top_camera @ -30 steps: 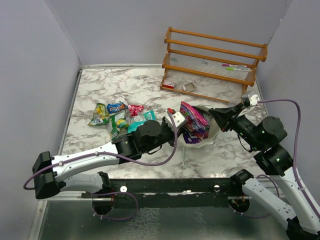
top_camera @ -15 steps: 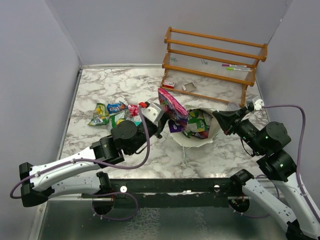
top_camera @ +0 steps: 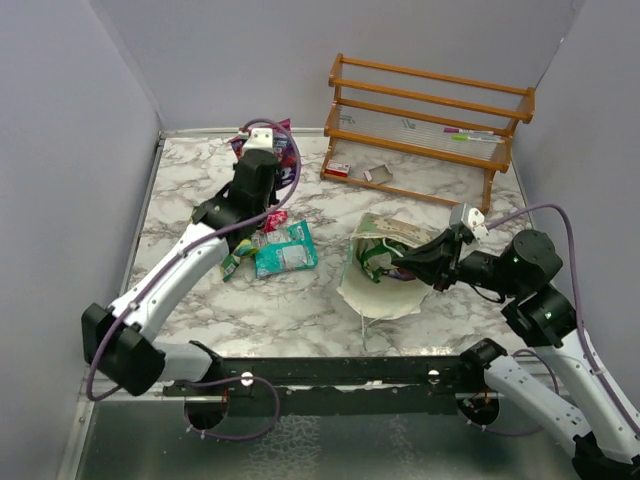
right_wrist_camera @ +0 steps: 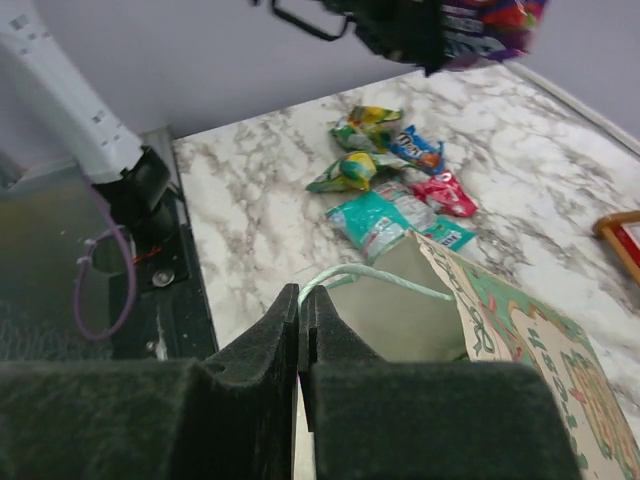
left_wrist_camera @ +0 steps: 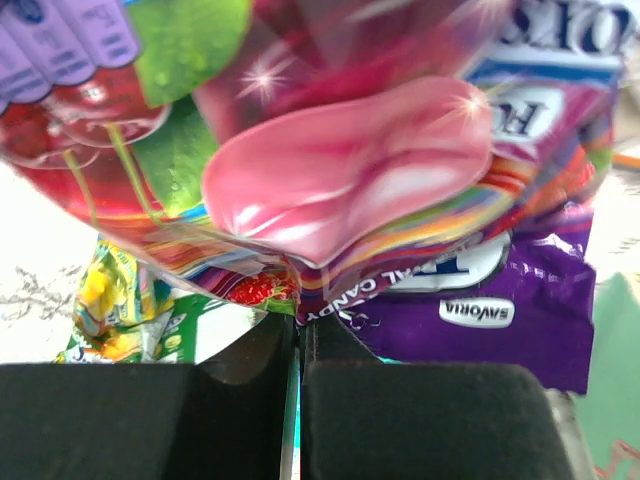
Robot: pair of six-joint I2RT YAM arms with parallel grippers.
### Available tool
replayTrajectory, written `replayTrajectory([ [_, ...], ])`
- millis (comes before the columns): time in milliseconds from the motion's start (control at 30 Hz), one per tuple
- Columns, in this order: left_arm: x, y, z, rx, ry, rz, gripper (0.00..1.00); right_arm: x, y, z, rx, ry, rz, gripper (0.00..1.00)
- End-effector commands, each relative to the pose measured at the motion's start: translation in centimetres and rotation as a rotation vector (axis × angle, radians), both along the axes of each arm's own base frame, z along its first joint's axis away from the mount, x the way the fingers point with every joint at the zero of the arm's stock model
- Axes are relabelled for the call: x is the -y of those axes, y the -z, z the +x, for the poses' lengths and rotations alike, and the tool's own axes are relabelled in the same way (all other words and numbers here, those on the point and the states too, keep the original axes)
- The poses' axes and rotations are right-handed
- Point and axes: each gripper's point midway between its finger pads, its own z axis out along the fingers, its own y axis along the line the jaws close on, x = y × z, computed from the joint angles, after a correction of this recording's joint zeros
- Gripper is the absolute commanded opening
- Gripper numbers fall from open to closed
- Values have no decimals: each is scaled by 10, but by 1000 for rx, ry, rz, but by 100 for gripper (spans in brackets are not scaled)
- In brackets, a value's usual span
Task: Take the snacks out of the paper bag
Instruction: Place the snack at the center of the board.
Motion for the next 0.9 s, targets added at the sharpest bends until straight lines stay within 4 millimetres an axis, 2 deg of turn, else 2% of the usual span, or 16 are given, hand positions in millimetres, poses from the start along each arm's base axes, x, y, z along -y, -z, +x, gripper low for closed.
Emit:
replayTrajectory([
  [0,-27,47,27,-253,-47,-5,0,-13,7,-32,22,-227,-30,2],
  [100,-47,84,50,-369,-92,25,0,-14,12,-37,7,-258,-40,2],
  [200,-54,123,61,-461,-96,2,0,-14,12,-41,10,-271,-30,2],
  [333,-56,167,65,-558,-81,11,0,-13,12,-41,10,-269,-34,2],
  [467,-69,190,62,-619,-102,69,1,-15,15,-38,4,-270,-33,2],
  [533,-69,194,61,-635,-99,67,9,-16,17,-36,-1,-268,-34,2],
  [600,-65,190,62,-623,-79,53,22,-16,18,-34,-3,-259,-37,2],
  [633,-65,196,57,-635,-72,50,27,-16,18,-34,-2,-254,-37,2],
  [733,-62,190,55,-616,-50,31,42,-14,17,-33,4,-236,-37,2],
  [833,-57,176,56,-572,-26,2,46,-12,17,-32,12,-219,-36,2],
  [867,-54,165,56,-537,-10,-18,47,-12,17,-32,14,-217,-35,2],
])
